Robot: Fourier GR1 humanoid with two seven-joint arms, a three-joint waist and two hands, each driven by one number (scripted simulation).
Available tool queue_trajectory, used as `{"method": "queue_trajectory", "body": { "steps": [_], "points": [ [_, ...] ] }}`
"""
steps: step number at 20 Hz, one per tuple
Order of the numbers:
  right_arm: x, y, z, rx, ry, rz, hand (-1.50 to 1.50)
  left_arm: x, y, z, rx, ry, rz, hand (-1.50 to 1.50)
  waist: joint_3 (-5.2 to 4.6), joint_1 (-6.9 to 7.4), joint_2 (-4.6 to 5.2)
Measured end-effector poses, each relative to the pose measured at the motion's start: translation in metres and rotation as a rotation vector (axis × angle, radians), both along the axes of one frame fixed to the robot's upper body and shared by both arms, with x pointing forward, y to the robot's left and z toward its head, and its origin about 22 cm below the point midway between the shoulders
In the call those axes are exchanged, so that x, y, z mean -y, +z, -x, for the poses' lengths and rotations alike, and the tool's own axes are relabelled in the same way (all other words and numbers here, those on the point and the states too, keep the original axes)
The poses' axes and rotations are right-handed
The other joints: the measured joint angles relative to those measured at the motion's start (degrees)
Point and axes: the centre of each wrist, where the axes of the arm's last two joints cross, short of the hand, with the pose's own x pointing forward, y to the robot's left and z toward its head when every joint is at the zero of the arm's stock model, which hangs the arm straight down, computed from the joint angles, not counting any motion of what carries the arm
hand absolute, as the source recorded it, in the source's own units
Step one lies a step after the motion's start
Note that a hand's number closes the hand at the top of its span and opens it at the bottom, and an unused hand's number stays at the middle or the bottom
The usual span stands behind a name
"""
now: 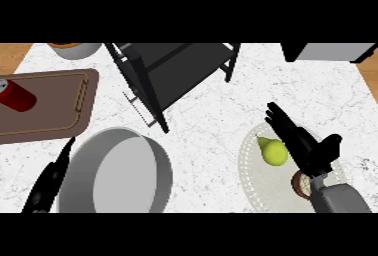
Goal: Pick the cupcake from the placemat and place it in the tiered shelf
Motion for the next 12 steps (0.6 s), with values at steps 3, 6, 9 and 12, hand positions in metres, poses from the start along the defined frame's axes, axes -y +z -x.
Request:
{"method": "queue_trajectory", "body": {
  "steps": [3, 6, 9, 12],
  "points": [
    [0.031, 0.02, -0.01, 0.088, 0.015, 0.032, 1.5, -0.065, 0.006, 0.084, -0.236, 0.174, -0.168, 0.0, 3.7, 1.28, -1.83],
    [0.055, 0.052, -0.021, 0.23, 0.029, 0.066, 1.5, -0.073, 0.001, 0.099, -0.296, 0.229, -0.133, 0.0, 2.54, -0.63, -2.17],
    [0.096, 0.067, -0.019, 0.221, -0.019, 0.273, 1.5, -0.081, 0.004, 0.111, -0.313, 0.254, -0.115, 0.0, 2.18, -1.8, -2.07],
    [0.121, 0.067, -0.015, 0.203, -0.03, 0.306, -1.5, -0.059, 0.009, 0.087, -0.201, 0.237, 0.048, 0.0, 1.81, -2.8, -1.43]
  ]
}}
